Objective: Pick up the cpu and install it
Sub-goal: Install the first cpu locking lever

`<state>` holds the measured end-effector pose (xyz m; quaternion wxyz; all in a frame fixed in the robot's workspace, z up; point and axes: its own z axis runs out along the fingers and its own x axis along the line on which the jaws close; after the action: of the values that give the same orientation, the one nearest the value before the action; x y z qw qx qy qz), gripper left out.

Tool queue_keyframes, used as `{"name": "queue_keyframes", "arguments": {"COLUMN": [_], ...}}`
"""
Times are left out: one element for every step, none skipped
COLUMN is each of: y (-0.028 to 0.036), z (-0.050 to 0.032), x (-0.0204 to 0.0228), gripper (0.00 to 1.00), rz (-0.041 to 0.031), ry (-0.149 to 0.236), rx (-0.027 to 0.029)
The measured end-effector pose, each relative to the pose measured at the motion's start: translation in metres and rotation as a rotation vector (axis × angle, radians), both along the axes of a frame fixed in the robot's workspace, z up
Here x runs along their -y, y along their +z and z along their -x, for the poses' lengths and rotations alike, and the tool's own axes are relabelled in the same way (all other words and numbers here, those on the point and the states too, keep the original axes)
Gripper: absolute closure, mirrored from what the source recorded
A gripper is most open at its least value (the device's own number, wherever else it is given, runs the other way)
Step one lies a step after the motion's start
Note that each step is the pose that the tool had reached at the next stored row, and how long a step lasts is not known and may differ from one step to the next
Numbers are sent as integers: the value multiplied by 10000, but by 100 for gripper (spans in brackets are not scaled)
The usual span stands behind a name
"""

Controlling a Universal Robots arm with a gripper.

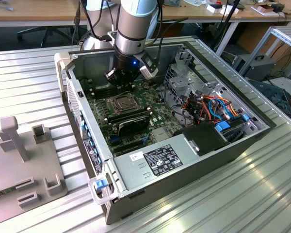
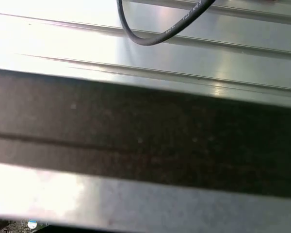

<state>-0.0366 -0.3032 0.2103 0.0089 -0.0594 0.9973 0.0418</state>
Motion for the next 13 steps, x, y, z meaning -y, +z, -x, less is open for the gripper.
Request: {"name": "queue_keyframes", "arguments": {"y": [3,2,2,2,3,6,11,17,25,33,43,56,65], "z": [0,0,0,0,0,1,1,1,1,1,1,1,1], "x": [0,-1,-1,-1,0,0,0,0,0,0,0,0,0], "gripper": [89,89,89,89,89,89,89,89,89,89,89,89,89], "rz": [-2,-3,-3,-2,-1,2,3,2,0,0,0,-1,-2], "ry": [0,0,-1,-1,-1,-1,-1,-2,-2,-2,-2,-2,-2], "rx": [5,7,7,5,4,2,2,3,3,3,3,4,5]}}
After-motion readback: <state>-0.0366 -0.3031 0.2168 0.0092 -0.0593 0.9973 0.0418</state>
